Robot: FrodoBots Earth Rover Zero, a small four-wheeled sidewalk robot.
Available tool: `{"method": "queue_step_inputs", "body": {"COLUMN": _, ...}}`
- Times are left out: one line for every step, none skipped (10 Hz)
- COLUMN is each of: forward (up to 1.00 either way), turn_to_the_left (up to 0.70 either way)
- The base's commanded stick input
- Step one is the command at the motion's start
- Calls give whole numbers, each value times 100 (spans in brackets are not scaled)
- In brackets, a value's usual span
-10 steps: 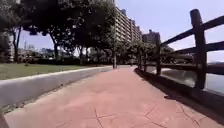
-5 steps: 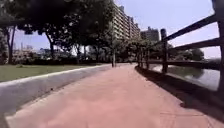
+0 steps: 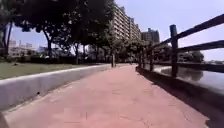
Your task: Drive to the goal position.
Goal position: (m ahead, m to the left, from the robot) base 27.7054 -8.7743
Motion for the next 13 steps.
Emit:
{"method": "queue_step_inputs", "body": {"forward": 100, "turn_to_the_left": 1}}
{"method": "queue_step_inputs", "body": {"forward": 100, "turn_to_the_left": 1}}
{"method": "queue_step_inputs", "body": {"forward": 100, "turn_to_the_left": 1}}
{"method": "queue_step_inputs", "body": {"forward": 100, "turn_to_the_left": 1}}
{"method": "queue_step_inputs", "body": {"forward": 100, "turn_to_the_left": 1}}
{"method": "queue_step_inputs", "body": {"forward": 100, "turn_to_the_left": 1}}
{"method": "queue_step_inputs", "body": {"forward": 100, "turn_to_the_left": -4}}
{"method": "queue_step_inputs", "body": {"forward": 100, "turn_to_the_left": -10}}
{"method": "queue_step_inputs", "body": {"forward": 100, "turn_to_the_left": -29}}
{"method": "queue_step_inputs", "body": {"forward": 100, "turn_to_the_left": -7}}
{"method": "queue_step_inputs", "body": {"forward": 100, "turn_to_the_left": -3}}
{"method": "queue_step_inputs", "body": {"forward": 100, "turn_to_the_left": 0}}
{"method": "queue_step_inputs", "body": {"forward": 100, "turn_to_the_left": 1}}
